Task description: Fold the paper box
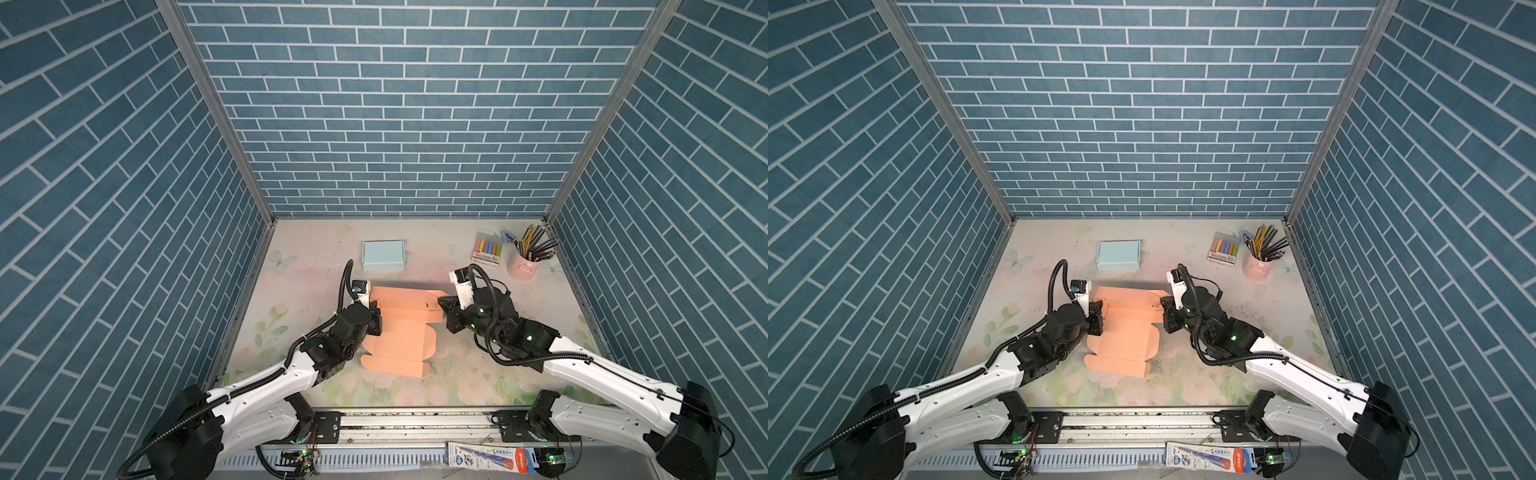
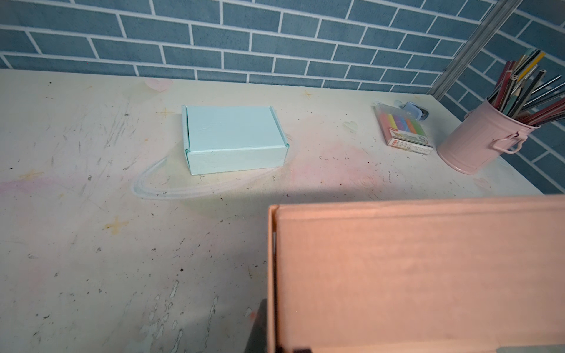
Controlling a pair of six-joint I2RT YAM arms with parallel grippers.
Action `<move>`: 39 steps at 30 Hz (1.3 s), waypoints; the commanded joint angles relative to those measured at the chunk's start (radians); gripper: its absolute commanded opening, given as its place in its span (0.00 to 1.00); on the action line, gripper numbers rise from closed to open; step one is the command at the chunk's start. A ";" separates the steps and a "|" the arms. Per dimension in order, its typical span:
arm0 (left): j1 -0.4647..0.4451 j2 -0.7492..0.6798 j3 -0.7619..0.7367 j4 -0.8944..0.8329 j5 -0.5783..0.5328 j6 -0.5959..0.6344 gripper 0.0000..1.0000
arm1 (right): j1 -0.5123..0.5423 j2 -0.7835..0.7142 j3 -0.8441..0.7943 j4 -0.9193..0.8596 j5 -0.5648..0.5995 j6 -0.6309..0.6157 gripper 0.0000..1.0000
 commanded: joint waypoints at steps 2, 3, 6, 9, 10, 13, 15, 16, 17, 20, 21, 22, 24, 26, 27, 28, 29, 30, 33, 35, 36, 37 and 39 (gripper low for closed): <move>0.007 -0.010 -0.009 -0.007 -0.009 -0.013 0.08 | 0.011 0.032 0.030 0.036 -0.037 -0.043 0.10; 0.007 -0.008 -0.008 -0.006 -0.008 -0.013 0.08 | 0.017 0.044 0.033 0.039 -0.036 -0.045 0.10; 0.007 -0.005 -0.006 0.002 0.000 -0.015 0.08 | 0.031 0.084 0.049 0.041 -0.036 -0.046 0.10; 0.007 -0.014 -0.010 0.004 0.011 -0.015 0.08 | 0.032 0.106 0.053 0.058 -0.044 -0.048 0.10; 0.007 -0.018 -0.010 0.005 0.014 -0.017 0.08 | 0.032 0.108 0.054 0.062 -0.048 -0.049 0.10; 0.017 -0.037 -0.013 0.007 0.034 -0.023 0.08 | 0.033 0.101 0.057 0.070 -0.064 -0.060 0.10; 0.041 -0.053 -0.022 0.013 0.073 -0.027 0.08 | 0.032 0.073 0.052 0.077 -0.081 -0.076 0.10; 0.057 -0.063 -0.026 0.014 0.091 -0.027 0.08 | 0.032 0.056 0.046 0.082 -0.085 -0.084 0.10; 0.077 -0.075 -0.032 0.016 0.112 -0.031 0.08 | 0.032 0.028 0.032 0.094 -0.090 -0.089 0.10; 0.155 -0.116 -0.049 0.023 0.201 -0.043 0.08 | 0.032 -0.077 -0.032 0.163 -0.098 -0.108 0.10; 0.181 -0.127 -0.056 0.028 0.236 -0.048 0.08 | 0.032 -0.116 -0.063 0.196 -0.101 -0.115 0.10; 0.201 -0.136 -0.059 0.034 0.265 -0.056 0.08 | 0.033 -0.146 -0.090 0.227 -0.104 -0.120 0.10; 0.239 -0.151 -0.067 0.049 0.320 -0.071 0.08 | 0.032 -0.200 -0.148 0.280 -0.107 -0.129 0.11; 0.264 -0.161 -0.070 0.061 0.360 -0.088 0.08 | 0.030 -0.231 -0.199 0.322 -0.095 -0.124 0.11; 0.274 -0.168 -0.071 0.069 0.381 -0.100 0.08 | 0.029 -0.242 -0.225 0.345 -0.094 -0.113 0.10; 0.282 -0.174 -0.073 0.075 0.397 -0.110 0.08 | 0.026 -0.246 -0.242 0.366 -0.100 -0.104 0.10; 0.290 -0.180 -0.073 0.080 0.413 -0.121 0.08 | 0.025 -0.247 -0.262 0.395 -0.111 -0.097 0.10; 0.292 -0.187 -0.075 0.085 0.425 -0.131 0.08 | 0.026 -0.248 -0.280 0.426 -0.122 -0.087 0.10; 0.299 -0.212 -0.079 0.098 0.452 -0.167 0.08 | 0.025 -0.223 -0.341 0.549 -0.167 -0.061 0.10; 0.300 -0.227 -0.082 0.105 0.461 -0.186 0.08 | 0.027 -0.186 -0.347 0.585 -0.171 -0.058 0.10; 0.299 -0.231 -0.082 0.106 0.462 -0.189 0.08 | 0.026 -0.172 -0.345 0.592 -0.164 -0.058 0.09; 0.301 -0.231 -0.082 0.107 0.463 -0.192 0.08 | 0.024 -0.162 -0.341 0.600 -0.157 -0.058 0.09; 0.305 -0.227 -0.075 0.111 0.482 -0.190 0.08 | 0.024 -0.151 -0.343 0.644 -0.161 -0.066 0.09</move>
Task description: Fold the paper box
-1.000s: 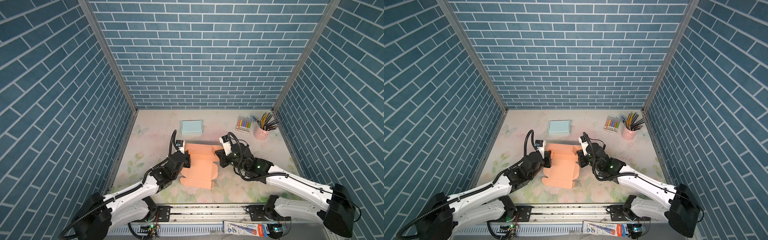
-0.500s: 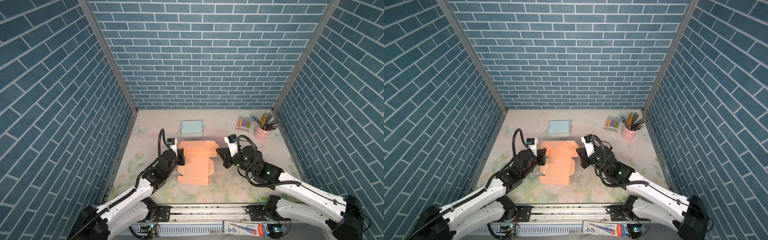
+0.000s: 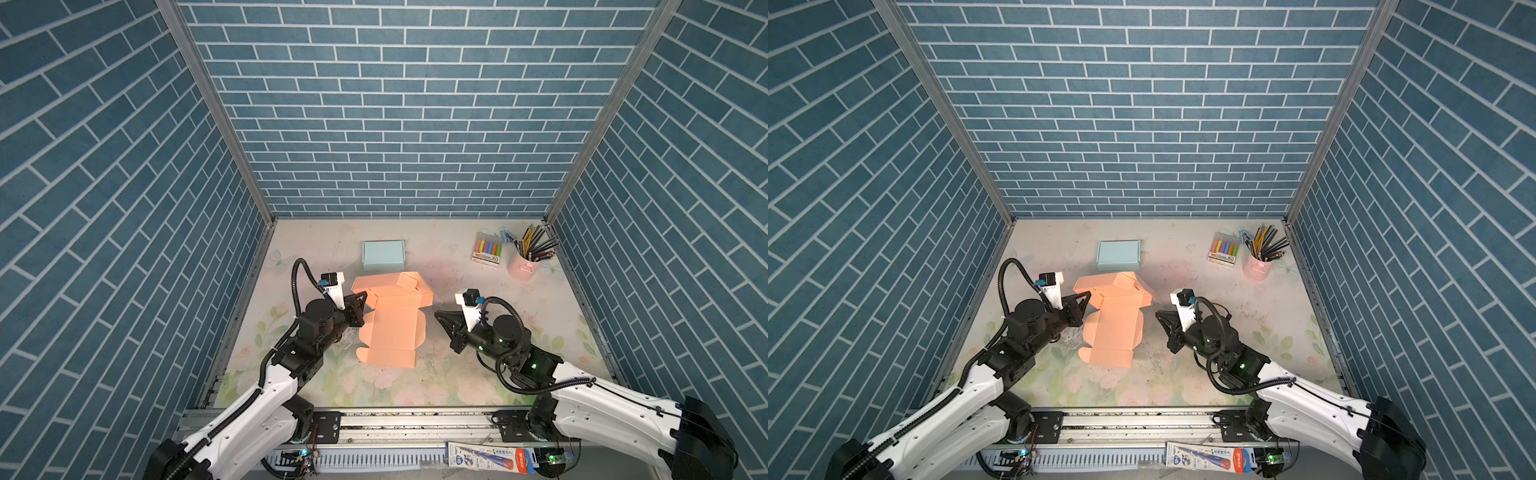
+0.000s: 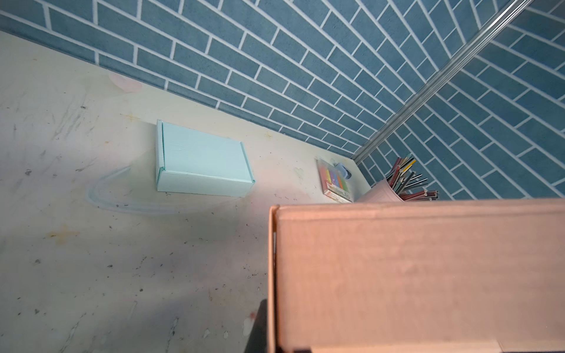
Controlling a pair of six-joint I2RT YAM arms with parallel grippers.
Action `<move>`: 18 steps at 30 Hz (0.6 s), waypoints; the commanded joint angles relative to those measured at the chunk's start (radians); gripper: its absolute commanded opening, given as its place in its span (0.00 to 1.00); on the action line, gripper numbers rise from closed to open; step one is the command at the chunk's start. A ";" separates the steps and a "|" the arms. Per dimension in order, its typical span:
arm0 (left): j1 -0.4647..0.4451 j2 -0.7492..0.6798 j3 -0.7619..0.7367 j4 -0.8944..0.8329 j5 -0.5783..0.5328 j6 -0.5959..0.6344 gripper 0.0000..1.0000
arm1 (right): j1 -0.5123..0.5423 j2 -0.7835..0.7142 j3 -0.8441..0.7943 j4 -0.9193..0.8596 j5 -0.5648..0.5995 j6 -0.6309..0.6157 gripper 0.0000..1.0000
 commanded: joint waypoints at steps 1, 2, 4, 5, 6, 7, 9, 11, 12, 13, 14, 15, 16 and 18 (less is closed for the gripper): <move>0.015 -0.004 -0.005 0.042 0.048 -0.028 0.08 | -0.003 0.012 0.009 0.160 -0.018 0.003 0.09; 0.014 -0.004 -0.005 0.043 0.055 -0.027 0.08 | -0.004 0.020 0.012 0.177 -0.019 0.002 0.09; 0.015 -0.009 -0.014 0.056 0.058 -0.029 0.08 | -0.003 0.040 0.027 0.197 -0.023 -0.001 0.08; 0.013 -0.012 -0.021 0.064 0.062 -0.035 0.08 | -0.003 0.049 0.036 0.204 -0.029 -0.002 0.08; 0.015 -0.012 -0.023 0.075 0.067 -0.038 0.08 | -0.003 0.056 0.042 0.209 -0.034 -0.002 0.08; 0.015 -0.012 -0.027 0.090 0.075 -0.042 0.08 | -0.003 0.064 0.049 0.216 -0.040 0.002 0.08; 0.015 -0.005 -0.026 0.102 0.089 -0.043 0.08 | -0.003 0.075 0.054 0.233 -0.046 0.011 0.08; 0.015 -0.002 -0.025 0.103 0.096 -0.036 0.08 | -0.003 0.086 0.052 0.261 -0.056 0.020 0.08; 0.015 -0.003 -0.027 0.102 0.097 -0.034 0.08 | -0.004 0.091 0.053 0.271 -0.062 0.021 0.08; 0.016 -0.006 -0.031 0.102 0.096 -0.033 0.08 | -0.004 0.092 0.053 0.280 -0.072 0.026 0.09; 0.015 -0.008 -0.036 0.101 0.097 -0.033 0.08 | -0.003 0.095 0.054 0.285 -0.084 0.025 0.09; 0.016 -0.011 -0.039 0.101 0.101 -0.033 0.08 | -0.003 0.097 0.055 0.287 -0.092 0.024 0.09; 0.016 -0.014 -0.044 0.104 0.107 -0.034 0.08 | -0.002 0.102 0.057 0.288 -0.103 0.021 0.09; 0.016 -0.022 -0.055 0.106 0.109 -0.034 0.08 | -0.002 0.111 0.057 0.295 -0.112 0.021 0.09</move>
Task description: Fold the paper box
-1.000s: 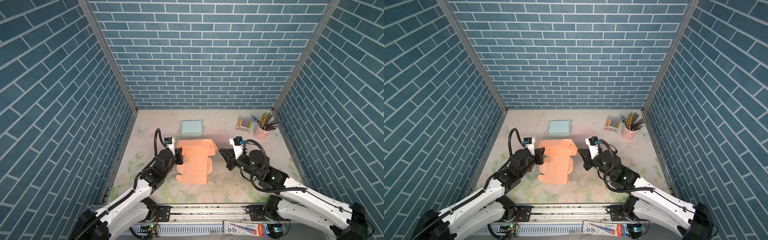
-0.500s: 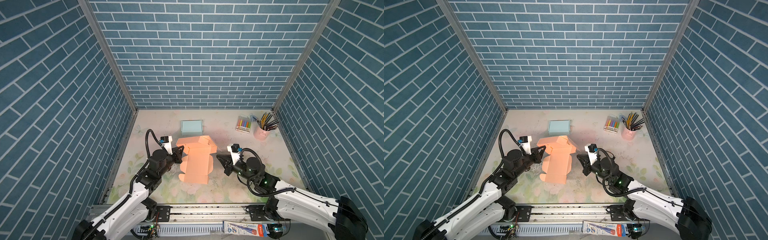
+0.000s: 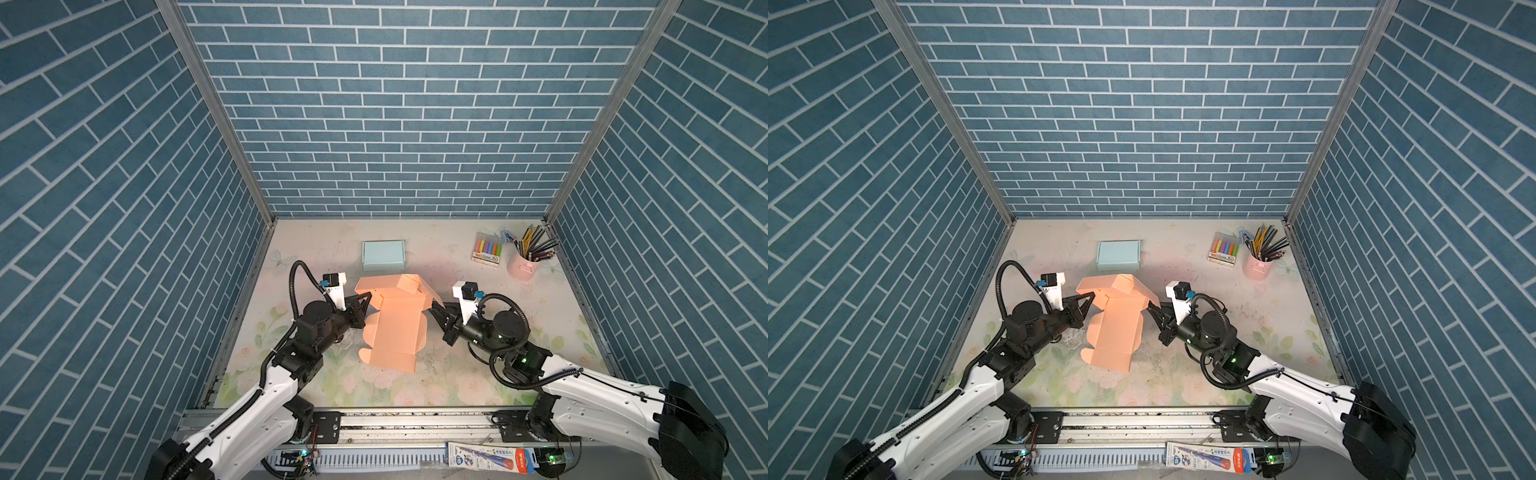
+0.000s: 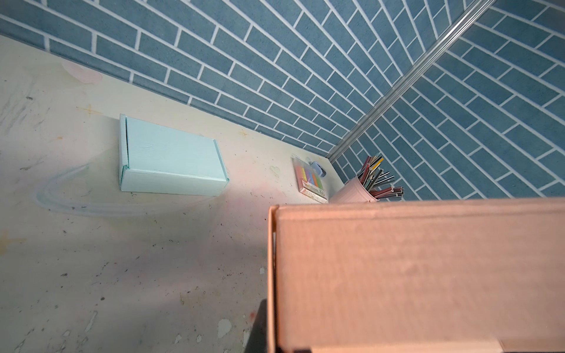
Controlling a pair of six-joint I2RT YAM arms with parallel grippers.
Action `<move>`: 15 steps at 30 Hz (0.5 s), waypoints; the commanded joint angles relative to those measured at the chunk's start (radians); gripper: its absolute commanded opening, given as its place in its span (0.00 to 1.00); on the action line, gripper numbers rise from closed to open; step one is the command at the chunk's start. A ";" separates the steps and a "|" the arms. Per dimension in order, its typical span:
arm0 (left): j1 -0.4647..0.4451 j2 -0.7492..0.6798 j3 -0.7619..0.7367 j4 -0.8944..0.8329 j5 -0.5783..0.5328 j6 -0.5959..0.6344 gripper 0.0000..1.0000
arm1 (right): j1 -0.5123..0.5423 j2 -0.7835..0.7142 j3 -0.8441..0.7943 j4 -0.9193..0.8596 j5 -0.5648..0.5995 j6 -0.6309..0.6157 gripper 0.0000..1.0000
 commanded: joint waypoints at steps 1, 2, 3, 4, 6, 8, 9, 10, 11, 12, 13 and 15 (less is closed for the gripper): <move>0.009 -0.024 -0.027 0.033 0.015 -0.012 0.08 | -0.001 0.013 0.030 0.060 -0.041 0.021 0.09; 0.010 -0.030 -0.033 0.029 0.011 -0.011 0.08 | 0.001 0.015 0.030 0.064 -0.045 0.023 0.08; 0.009 -0.034 -0.036 0.027 0.009 -0.011 0.08 | 0.001 0.015 0.028 0.067 -0.048 0.026 0.09; 0.011 -0.039 -0.040 0.026 0.008 -0.012 0.08 | 0.004 0.015 0.027 0.070 -0.050 0.027 0.09; 0.012 -0.047 -0.045 0.023 0.010 -0.012 0.08 | 0.008 0.014 0.026 0.072 -0.048 0.027 0.09; 0.012 -0.047 -0.042 0.022 0.017 -0.006 0.08 | 0.007 0.020 0.027 0.068 -0.040 0.030 0.09; 0.012 -0.044 -0.042 0.021 0.020 -0.003 0.08 | 0.008 0.026 0.028 0.068 -0.038 0.034 0.09; 0.014 -0.041 -0.041 0.018 0.021 0.001 0.08 | 0.007 0.036 0.029 0.068 -0.037 0.038 0.09; 0.013 -0.036 -0.039 0.017 0.023 0.003 0.08 | 0.008 0.045 0.034 0.070 -0.032 0.043 0.09; 0.012 -0.032 -0.041 0.016 0.025 0.005 0.08 | 0.008 0.056 0.038 0.066 -0.026 0.050 0.09; 0.012 -0.029 -0.043 0.020 0.027 0.004 0.08 | 0.008 0.072 0.044 0.063 -0.021 0.055 0.09; 0.010 -0.023 -0.051 0.032 0.030 -0.003 0.08 | 0.008 0.098 0.058 0.057 -0.030 0.060 0.08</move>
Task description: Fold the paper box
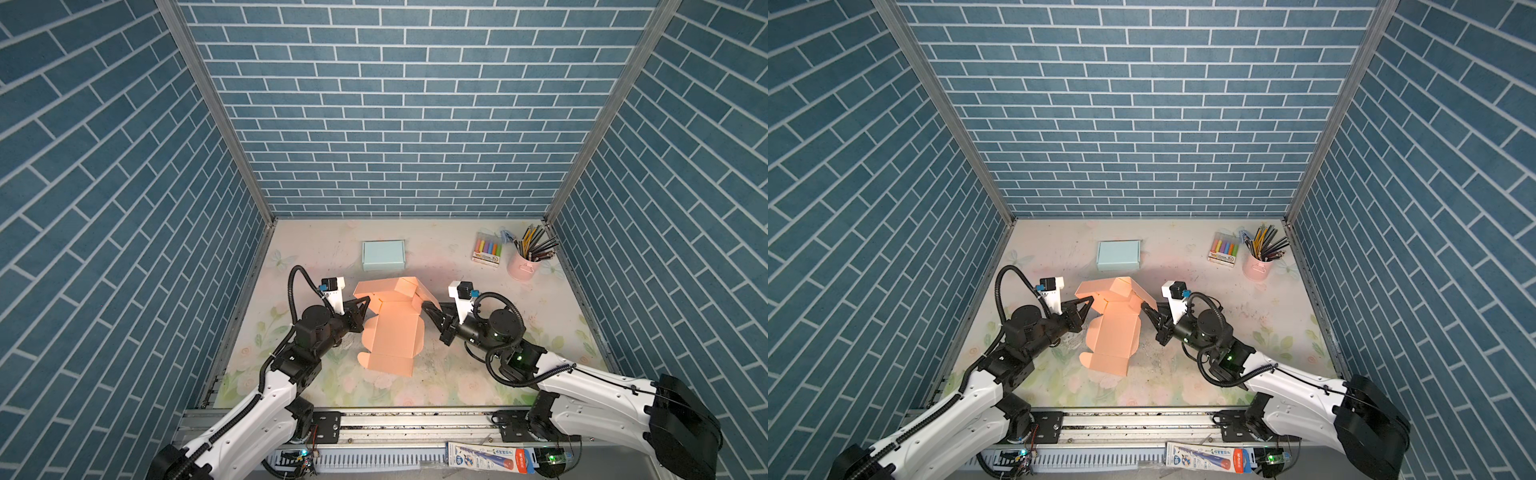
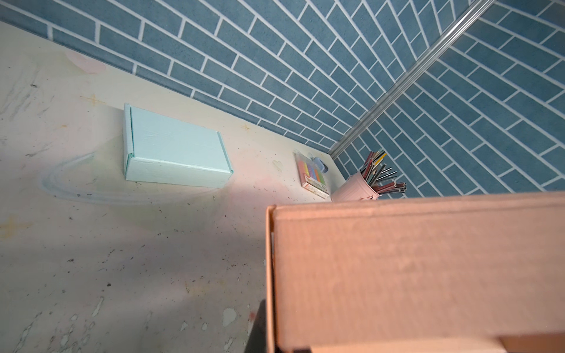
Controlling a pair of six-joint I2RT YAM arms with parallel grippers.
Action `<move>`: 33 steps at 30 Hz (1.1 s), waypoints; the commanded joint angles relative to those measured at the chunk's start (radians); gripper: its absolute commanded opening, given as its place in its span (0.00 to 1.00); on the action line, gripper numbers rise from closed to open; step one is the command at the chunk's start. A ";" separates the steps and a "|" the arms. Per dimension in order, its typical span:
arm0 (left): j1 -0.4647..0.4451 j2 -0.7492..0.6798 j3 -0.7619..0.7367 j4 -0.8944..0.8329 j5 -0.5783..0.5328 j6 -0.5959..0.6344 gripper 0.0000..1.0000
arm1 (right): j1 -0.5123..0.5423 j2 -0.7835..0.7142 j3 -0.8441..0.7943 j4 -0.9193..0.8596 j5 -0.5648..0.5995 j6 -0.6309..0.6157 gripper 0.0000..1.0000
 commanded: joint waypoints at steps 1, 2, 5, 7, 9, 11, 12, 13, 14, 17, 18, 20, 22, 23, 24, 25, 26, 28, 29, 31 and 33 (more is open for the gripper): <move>0.003 0.004 -0.016 0.035 0.025 -0.002 0.08 | 0.003 0.038 0.049 0.022 -0.011 0.036 0.08; 0.001 0.003 -0.018 0.038 0.023 -0.003 0.08 | 0.004 0.046 0.053 0.020 -0.018 0.038 0.08; 0.003 -0.002 -0.020 0.032 0.015 0.000 0.08 | 0.004 0.053 0.057 0.011 -0.021 0.039 0.08; 0.004 -0.006 -0.019 0.024 0.008 0.004 0.08 | 0.004 0.046 0.055 -0.010 -0.013 0.036 0.09; 0.006 -0.008 -0.020 0.018 0.001 0.008 0.08 | 0.003 0.028 0.055 -0.040 -0.005 0.029 0.09; 0.006 -0.007 -0.019 0.011 -0.005 0.011 0.08 | 0.004 -0.002 0.054 -0.081 0.000 0.016 0.10; 0.010 -0.007 -0.020 0.007 -0.005 0.015 0.08 | 0.004 -0.021 0.052 -0.109 0.000 0.006 0.13; 0.013 -0.006 -0.021 0.007 -0.003 0.018 0.08 | 0.004 -0.040 0.050 -0.134 -0.001 -0.002 0.16; 0.018 -0.004 -0.021 0.005 0.003 0.022 0.08 | 0.004 -0.063 0.049 -0.168 -0.008 -0.015 0.21; 0.043 0.005 -0.018 -0.006 0.023 0.038 0.07 | 0.003 -0.133 0.054 -0.291 -0.012 -0.053 0.31; 0.052 0.007 -0.016 -0.014 0.032 0.044 0.07 | 0.004 -0.158 0.055 -0.341 0.001 -0.057 0.32; 0.070 0.004 -0.013 -0.026 0.044 0.051 0.07 | 0.002 -0.213 0.054 -0.417 0.019 -0.070 0.33; 0.075 0.000 -0.016 -0.026 0.056 0.052 0.06 | 0.000 -0.274 0.048 -0.474 0.025 -0.082 0.34; 0.076 0.002 -0.017 -0.024 0.061 0.051 0.06 | -0.003 -0.307 0.042 -0.488 0.012 -0.091 0.34; 0.077 0.003 -0.018 -0.025 0.065 0.051 0.07 | -0.006 -0.347 0.030 -0.488 -0.012 -0.105 0.34; 0.075 0.006 -0.020 -0.024 0.070 0.052 0.06 | -0.008 -0.384 0.017 -0.481 -0.024 -0.114 0.36; 0.076 0.012 -0.020 -0.024 0.073 0.053 0.07 | -0.014 -0.431 0.002 -0.475 -0.027 -0.120 0.38; 0.076 0.023 -0.017 -0.020 0.089 0.056 0.07 | -0.029 -0.481 -0.008 -0.482 -0.023 -0.131 0.41; 0.078 0.033 -0.014 -0.019 0.098 0.058 0.07 | -0.045 -0.491 0.000 -0.498 -0.015 -0.134 0.41; 0.078 0.050 -0.007 -0.022 0.115 0.068 0.07 | -0.078 -0.471 0.032 -0.543 -0.003 -0.137 0.41; 0.078 0.064 0.002 -0.028 0.128 0.078 0.07 | -0.113 -0.418 0.069 -0.576 -0.039 -0.146 0.41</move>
